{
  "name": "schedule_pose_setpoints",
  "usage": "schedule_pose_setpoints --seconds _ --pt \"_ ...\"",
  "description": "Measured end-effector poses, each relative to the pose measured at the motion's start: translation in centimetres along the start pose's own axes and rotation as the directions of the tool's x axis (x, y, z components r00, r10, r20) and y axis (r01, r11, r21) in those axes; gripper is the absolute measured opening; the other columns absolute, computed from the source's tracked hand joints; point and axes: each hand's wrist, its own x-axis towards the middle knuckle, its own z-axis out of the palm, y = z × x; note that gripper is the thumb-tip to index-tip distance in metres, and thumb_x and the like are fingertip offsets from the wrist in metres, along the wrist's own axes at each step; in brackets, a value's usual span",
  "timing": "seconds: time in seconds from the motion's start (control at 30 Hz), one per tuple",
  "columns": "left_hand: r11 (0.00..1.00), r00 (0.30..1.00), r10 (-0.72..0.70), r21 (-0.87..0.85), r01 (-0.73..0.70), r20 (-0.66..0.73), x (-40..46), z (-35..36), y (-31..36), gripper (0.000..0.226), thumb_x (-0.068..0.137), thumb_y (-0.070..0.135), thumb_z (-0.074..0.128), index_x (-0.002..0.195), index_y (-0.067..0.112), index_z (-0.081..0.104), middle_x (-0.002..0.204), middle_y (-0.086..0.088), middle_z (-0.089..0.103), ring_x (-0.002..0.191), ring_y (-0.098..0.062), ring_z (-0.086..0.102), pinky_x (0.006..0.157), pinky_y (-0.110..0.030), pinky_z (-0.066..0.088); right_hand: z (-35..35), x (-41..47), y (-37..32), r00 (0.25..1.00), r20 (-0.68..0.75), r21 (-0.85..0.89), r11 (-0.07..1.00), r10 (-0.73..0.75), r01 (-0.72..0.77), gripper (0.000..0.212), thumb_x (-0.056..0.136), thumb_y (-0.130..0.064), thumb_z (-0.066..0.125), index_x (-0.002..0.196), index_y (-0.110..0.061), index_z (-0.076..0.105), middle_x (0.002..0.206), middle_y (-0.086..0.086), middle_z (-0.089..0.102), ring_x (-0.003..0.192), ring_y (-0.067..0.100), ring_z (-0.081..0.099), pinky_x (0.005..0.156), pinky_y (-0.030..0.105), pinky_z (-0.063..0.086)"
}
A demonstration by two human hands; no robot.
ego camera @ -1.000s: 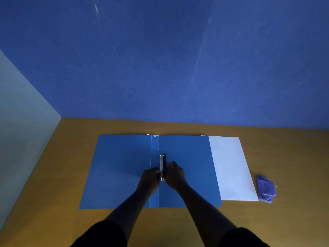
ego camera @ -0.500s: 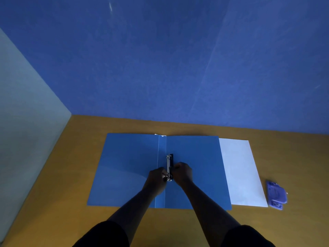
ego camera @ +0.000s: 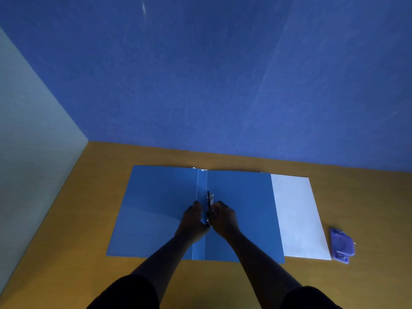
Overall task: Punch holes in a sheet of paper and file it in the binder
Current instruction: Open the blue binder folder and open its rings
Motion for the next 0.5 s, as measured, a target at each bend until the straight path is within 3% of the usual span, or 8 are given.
schedule_pose_setpoints --seconds 0.13,0.2,0.33,0.5 --pt "1.000 1.000 0.016 0.008 -0.016 0.014 0.0 0.1 -0.3 0.034 0.065 0.040 0.072 0.083 0.028 0.045 0.079 0.003 0.056 0.071 -0.012 0.055 0.054 -0.028 0.045 -0.5 -0.2 0.5 0.997 0.051 -0.009 0.998 -0.054 0.055 0.019 0.092 -0.018 0.059 0.111 -0.016 0.062 0.103 0.005 0.069 0.083 0.016 0.065 0.057 0.019 0.046" --pt "1.000 1.000 0.023 -0.001 -0.023 -0.004 0.0 0.2 -0.1 0.032 0.070 0.044 0.069 0.085 0.027 0.046 0.079 0.003 0.057 0.072 -0.011 0.057 0.057 -0.032 0.050 -0.7 -0.4 0.8 0.997 0.038 -0.007 0.998 -0.066 0.066 0.018 0.093 -0.016 0.054 0.108 -0.017 0.064 0.101 0.004 0.070 0.084 0.016 0.066 0.060 0.021 0.049" --pt "0.999 1.000 -0.011 -0.030 0.010 -0.020 0.2 0.3 0.9 0.031 0.078 0.034 0.070 0.092 0.018 0.046 0.079 -0.002 0.058 0.070 -0.018 0.057 0.057 -0.034 0.048 -0.9 -0.4 1.3 0.995 0.059 -0.051 0.995 -0.084 0.087 0.020 0.096 -0.017 0.048 0.100 -0.017 0.067 0.098 0.002 0.071 0.085 0.015 0.067 0.062 0.018 0.046" --pt "1.000 0.997 0.014 0.008 -0.014 -0.079 0.1 0.4 1.7 0.021 0.083 0.025 0.065 0.091 0.016 0.048 0.072 0.002 0.051 0.061 -0.011 0.049 0.049 -0.023 0.035 -1.0 -0.4 1.9 0.975 0.142 -0.197 0.961 -0.169 0.195 0.026 0.092 -0.009 0.050 0.102 -0.018 0.072 0.107 0.000 0.072 0.100 0.016 0.066 0.080 0.021 0.046"
